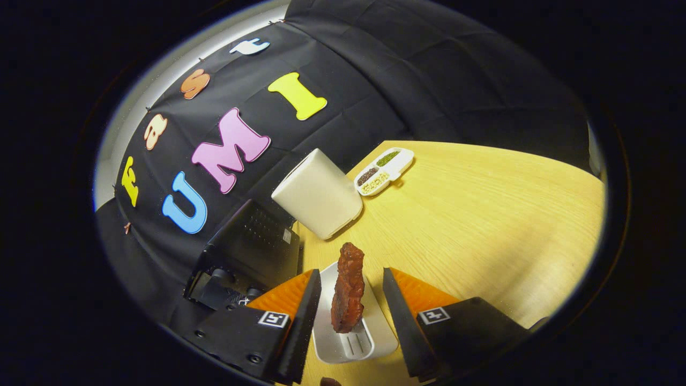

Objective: Open the toaster oven, put the food inside, and close the toaster oven door.

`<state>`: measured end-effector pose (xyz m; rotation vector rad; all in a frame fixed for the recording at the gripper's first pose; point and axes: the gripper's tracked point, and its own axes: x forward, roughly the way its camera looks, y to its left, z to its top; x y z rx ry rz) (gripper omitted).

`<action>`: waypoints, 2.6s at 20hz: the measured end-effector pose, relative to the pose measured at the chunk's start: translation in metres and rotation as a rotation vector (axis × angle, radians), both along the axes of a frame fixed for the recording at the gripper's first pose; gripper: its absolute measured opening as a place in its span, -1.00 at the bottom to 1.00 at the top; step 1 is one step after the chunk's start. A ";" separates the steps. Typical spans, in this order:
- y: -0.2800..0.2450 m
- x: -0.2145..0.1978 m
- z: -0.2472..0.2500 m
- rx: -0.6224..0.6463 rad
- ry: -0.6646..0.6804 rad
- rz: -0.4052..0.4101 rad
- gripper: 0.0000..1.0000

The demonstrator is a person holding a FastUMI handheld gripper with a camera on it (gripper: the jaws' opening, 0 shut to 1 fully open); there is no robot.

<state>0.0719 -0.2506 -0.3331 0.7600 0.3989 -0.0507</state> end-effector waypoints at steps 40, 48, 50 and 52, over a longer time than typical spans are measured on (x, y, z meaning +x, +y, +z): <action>0.334 0.031 0.078 0.538 -0.083 -0.244 -0.69; 0.333 0.070 0.045 0.593 -0.013 -0.343 -0.69; 0.330 0.071 0.040 0.595 0.005 -0.354 -0.69; 0.332 0.070 0.039 0.596 0.020 -0.354 -0.66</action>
